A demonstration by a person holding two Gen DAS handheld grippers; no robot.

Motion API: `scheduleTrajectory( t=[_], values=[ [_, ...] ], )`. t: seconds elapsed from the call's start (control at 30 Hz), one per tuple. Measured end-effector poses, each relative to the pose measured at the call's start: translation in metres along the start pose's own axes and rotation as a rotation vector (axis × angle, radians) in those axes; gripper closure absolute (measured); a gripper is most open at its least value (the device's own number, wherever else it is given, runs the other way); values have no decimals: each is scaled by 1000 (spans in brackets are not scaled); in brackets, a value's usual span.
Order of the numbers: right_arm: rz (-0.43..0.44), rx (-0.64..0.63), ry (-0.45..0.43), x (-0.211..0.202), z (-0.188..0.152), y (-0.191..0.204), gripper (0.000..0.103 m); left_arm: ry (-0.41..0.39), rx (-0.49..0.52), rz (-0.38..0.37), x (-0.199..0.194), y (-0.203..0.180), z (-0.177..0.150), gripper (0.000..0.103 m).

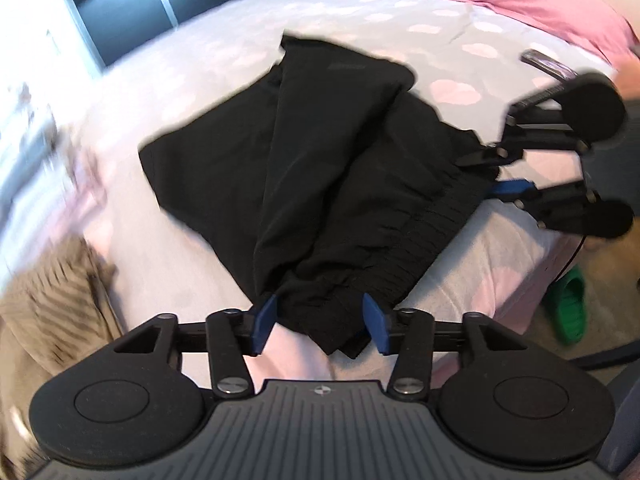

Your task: Fold clothes

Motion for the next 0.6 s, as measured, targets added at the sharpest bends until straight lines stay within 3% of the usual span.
scheduleTrajectory(
  t=[0.07, 0.17, 0.33, 0.6],
  values=[
    [12, 31, -9, -1, -1, -5, 81, -38, 102, 9, -5, -13, -2, 47],
    [48, 109, -30, -2, -3, -16, 82, -86, 260, 33, -9, -33, -6, 46],
    [72, 203, -40, -5, -6, -29, 83, -66, 470, 102, 11, -57, -23, 46],
    [101, 332, -56, -9, -12, -42, 85, -45, 531, 212, 37, -56, -27, 46]
  ],
)
Point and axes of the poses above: each gripper's, at about its wrist camera, not at the fingertips, and x roughly the way its jaws point, y to its left, z to its top, the point moved 8 cm from there along x, roughly the way its jaws point, and after that the axes turned 13 degrees about -x, right-handed, at the moved point
